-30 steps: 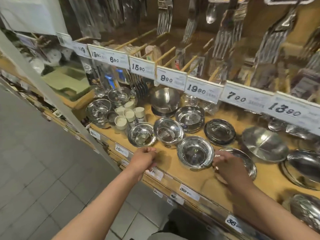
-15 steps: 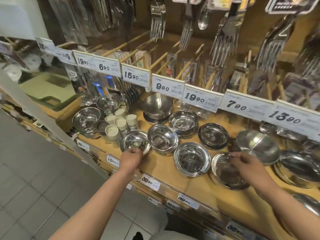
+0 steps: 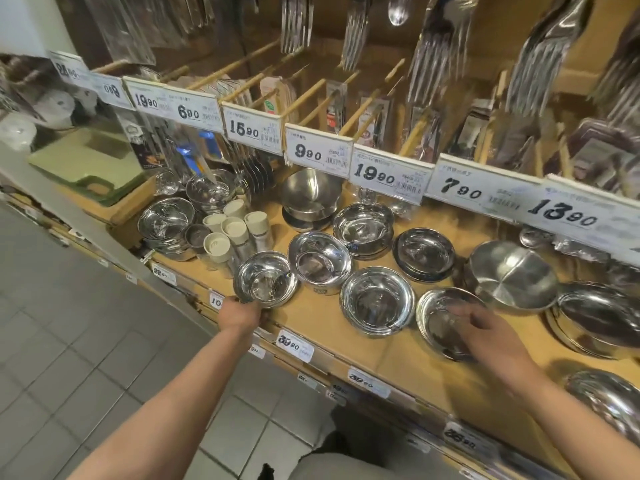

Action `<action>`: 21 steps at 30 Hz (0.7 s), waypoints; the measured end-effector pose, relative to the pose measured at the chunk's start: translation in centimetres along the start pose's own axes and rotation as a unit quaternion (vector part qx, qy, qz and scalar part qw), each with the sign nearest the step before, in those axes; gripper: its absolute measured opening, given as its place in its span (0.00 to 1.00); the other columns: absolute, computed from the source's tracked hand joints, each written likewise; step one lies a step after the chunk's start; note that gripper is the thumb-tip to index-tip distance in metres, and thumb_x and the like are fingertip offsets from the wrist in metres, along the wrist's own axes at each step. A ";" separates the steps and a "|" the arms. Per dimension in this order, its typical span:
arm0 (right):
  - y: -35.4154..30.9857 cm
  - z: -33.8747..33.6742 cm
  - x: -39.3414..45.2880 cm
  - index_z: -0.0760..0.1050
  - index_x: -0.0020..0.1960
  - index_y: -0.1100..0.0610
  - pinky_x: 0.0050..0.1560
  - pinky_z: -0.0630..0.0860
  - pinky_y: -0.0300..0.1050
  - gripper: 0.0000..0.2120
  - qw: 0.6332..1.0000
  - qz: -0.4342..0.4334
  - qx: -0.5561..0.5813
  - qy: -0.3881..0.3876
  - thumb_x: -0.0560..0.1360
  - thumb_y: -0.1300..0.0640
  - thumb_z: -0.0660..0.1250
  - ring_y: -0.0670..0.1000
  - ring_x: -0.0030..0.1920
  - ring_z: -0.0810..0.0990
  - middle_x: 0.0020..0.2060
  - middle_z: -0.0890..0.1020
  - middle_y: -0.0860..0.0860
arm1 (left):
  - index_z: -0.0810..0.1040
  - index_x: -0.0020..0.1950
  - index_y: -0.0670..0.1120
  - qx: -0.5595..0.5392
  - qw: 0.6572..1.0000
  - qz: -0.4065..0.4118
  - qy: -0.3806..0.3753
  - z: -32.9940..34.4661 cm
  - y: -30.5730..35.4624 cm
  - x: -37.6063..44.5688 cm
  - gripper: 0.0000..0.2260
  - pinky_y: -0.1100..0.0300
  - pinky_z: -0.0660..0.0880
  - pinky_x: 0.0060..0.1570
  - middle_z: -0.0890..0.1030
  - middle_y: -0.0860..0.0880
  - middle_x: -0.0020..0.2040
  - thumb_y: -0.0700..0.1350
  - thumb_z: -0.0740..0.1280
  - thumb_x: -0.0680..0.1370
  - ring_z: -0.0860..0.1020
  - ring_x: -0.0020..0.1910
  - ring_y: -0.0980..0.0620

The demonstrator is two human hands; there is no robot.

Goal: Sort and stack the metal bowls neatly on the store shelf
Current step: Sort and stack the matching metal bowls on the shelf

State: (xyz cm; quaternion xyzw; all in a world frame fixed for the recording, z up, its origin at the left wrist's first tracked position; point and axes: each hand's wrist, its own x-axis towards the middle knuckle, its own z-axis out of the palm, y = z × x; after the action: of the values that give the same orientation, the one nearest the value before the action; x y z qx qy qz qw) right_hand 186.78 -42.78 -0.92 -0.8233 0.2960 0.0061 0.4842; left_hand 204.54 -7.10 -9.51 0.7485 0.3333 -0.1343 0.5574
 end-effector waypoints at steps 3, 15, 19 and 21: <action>-0.4 -0.6 -0.1 0.81 0.49 0.46 0.45 0.76 0.48 0.06 1.000 0.003 -0.006 -0.015 0.80 0.53 0.65 0.51 0.42 0.81 0.40 0.83 0.45 | 0.76 0.63 0.36 -0.036 0.999 -0.028 -0.022 -1.2 -0.5 -0.7 0.21 0.48 0.83 0.52 0.86 0.41 0.44 0.32 0.76 0.72 0.86 0.41 0.43; -6.3 5.6 0.6 0.81 0.54 0.45 0.43 0.80 0.48 0.08 1.000 -0.008 0.021 -0.021 0.80 0.54 0.65 0.49 0.41 0.84 0.40 0.86 0.46 | 0.76 0.69 0.41 0.105 0.991 0.076 0.037 -3.9 1.6 0.9 0.21 0.46 0.77 0.61 0.83 0.43 0.58 0.43 0.71 0.77 0.82 0.57 0.38; -9.8 9.6 2.2 0.80 0.52 0.47 0.32 0.74 0.42 0.06 0.999 0.013 0.023 0.029 0.80 0.54 0.64 0.45 0.33 0.81 0.37 0.84 0.44 | 0.80 0.53 0.42 0.123 0.989 0.076 -0.041 -5.1 1.7 1.9 0.12 0.48 0.80 0.54 0.85 0.46 0.46 0.47 0.74 0.74 0.84 0.49 0.42; -12.1 12.3 2.9 0.78 0.48 0.47 0.27 0.71 0.42 0.07 1.000 0.007 0.007 0.025 0.81 0.54 0.62 0.50 0.27 0.78 0.33 0.83 0.48 | 0.82 0.50 0.41 0.110 0.980 0.048 -0.156 -5.3 1.1 2.6 0.09 0.44 0.83 0.50 0.87 0.46 0.41 0.43 0.76 0.73 0.87 0.40 0.47</action>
State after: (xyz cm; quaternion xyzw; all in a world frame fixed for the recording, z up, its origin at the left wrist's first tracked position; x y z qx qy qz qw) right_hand 198.58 -30.03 1.25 -0.8176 0.3139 -0.0133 0.4825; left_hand 206.32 -1.44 -8.35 0.7904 0.1888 -0.2585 0.5223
